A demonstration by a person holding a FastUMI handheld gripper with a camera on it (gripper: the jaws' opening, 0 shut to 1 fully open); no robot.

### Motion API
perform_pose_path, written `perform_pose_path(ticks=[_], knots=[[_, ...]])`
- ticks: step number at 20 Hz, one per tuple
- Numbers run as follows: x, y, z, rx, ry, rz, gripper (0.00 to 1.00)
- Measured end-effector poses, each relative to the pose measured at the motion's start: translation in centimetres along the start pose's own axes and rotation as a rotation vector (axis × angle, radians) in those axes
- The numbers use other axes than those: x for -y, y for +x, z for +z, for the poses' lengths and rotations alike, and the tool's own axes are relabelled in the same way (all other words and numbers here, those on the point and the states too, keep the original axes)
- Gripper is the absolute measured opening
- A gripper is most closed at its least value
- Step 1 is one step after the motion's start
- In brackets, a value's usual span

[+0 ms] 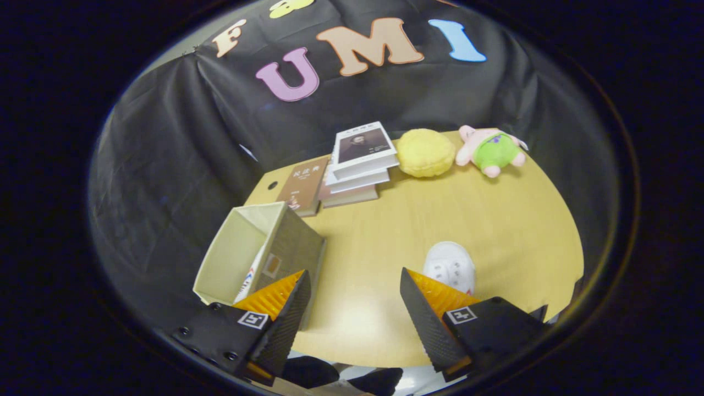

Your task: Open the storage box then place both shoes into the box .Put the left shoe in first, then the right shoe, with the right side of both shoes facing outward in a uniform manner.

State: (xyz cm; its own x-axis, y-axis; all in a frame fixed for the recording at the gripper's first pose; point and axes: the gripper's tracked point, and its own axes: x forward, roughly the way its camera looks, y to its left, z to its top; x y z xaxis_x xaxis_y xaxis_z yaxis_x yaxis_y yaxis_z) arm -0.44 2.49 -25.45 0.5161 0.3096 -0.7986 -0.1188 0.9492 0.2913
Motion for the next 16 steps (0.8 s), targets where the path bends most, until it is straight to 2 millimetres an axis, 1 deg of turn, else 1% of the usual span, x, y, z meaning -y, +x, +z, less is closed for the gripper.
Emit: perform_pose_path(ticks=[3,9,16], knots=[[3.6,0.3,-1.4,-0.031,-0.017,-0.058,1.00],[9.4,1.6,-4.7,-0.122,-0.062,-0.141,1.00],[13.5,3.5,-8.6,-0.245,-0.113,-0.196,1.00]])
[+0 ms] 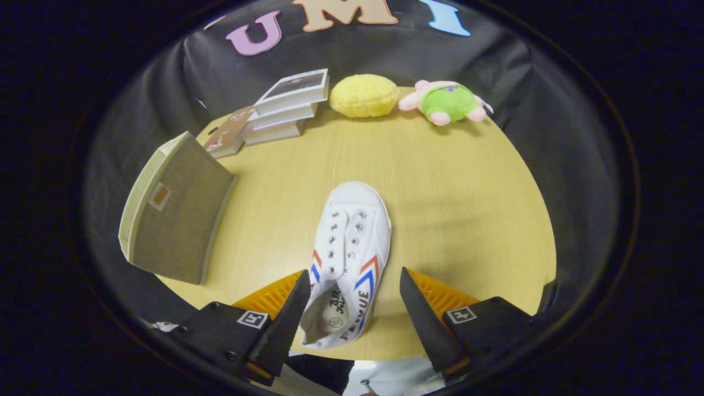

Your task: Open the storage box then place both shoes into the box .Put the left shoe in first, then the right shoe, with the right side of both shoes facing outward in a uniform manner.

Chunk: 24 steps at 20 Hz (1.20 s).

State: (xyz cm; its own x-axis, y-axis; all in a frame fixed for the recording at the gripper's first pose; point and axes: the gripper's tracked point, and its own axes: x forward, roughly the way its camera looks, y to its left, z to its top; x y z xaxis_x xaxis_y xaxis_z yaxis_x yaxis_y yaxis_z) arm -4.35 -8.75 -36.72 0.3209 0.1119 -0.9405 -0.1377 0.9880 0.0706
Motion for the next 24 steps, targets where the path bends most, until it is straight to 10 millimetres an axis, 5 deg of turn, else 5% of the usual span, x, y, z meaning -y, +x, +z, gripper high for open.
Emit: perform_pose_path(ticks=[8,13,19,20,23,24], knots=[[1.6,2.8,-2.5,-0.108,-0.055,-0.012,0.96],[0.3,3.1,-2.8,-0.140,-0.024,0.055,0.48],[0.6,2.5,-2.5,-0.158,0.032,0.028,0.36],[0.3,3.2,-2.9,-0.166,0.048,0.031,0.19],[1.0,4.4,-2.8,-0.115,0.111,0.000,0.14],[1.3,3.2,-2.1,-0.115,0.115,-0.007,0.09]])
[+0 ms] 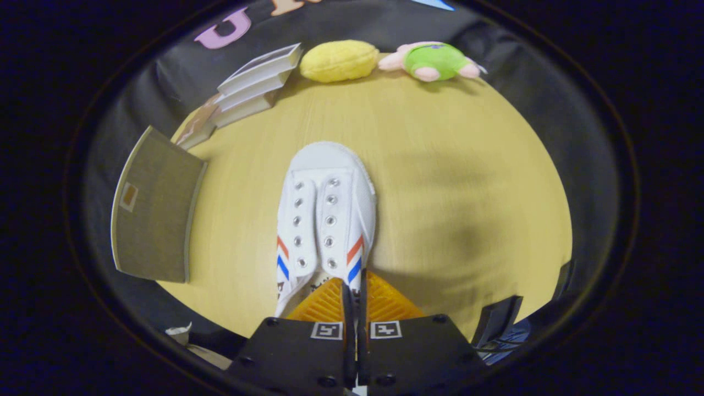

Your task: Open the storage box then place both shoes into the box .Put the left shoe in first, then the right shoe, with the right side of both shoes facing outward in a uniform manner.

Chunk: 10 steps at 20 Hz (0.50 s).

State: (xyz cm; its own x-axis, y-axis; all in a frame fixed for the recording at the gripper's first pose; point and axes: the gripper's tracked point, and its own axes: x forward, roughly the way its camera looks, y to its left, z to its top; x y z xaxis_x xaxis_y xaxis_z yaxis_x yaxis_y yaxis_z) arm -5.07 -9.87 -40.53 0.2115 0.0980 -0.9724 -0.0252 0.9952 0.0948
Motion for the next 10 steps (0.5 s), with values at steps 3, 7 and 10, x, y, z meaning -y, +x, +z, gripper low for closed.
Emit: perform_pose_path(ticks=[3,7,10], knots=[[-0.2,-0.4,0.1,0.010,0.041,0.019,0.04],[-1.9,-2.7,0.1,0.036,0.099,0.088,0.04],[-3.5,-3.6,0.7,0.047,0.142,0.136,0.04]])
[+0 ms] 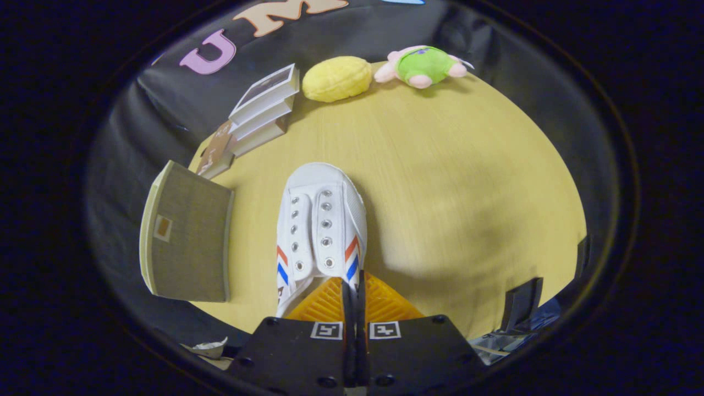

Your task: Open the storage box then place both shoes into the box .Put the left shoe in first, then the right shoe, with the right side of both shoes facing outward in a uniform manner.

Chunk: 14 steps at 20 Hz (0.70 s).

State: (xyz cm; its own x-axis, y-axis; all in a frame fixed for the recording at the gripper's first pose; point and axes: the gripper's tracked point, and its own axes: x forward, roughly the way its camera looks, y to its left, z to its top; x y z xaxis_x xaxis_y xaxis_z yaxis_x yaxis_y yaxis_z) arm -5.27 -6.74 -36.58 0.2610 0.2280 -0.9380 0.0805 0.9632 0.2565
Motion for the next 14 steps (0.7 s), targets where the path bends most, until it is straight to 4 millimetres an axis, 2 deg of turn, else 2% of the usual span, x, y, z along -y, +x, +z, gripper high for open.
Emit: perform_pose_path(ticks=[2,6,14], knots=[[-1.8,-0.6,0.2,0.004,0.024,0.018,0.04],[-4.2,-1.9,0.6,0.018,0.035,0.029,0.04],[-10.9,-4.9,1.8,0.059,0.070,0.067,0.04]])
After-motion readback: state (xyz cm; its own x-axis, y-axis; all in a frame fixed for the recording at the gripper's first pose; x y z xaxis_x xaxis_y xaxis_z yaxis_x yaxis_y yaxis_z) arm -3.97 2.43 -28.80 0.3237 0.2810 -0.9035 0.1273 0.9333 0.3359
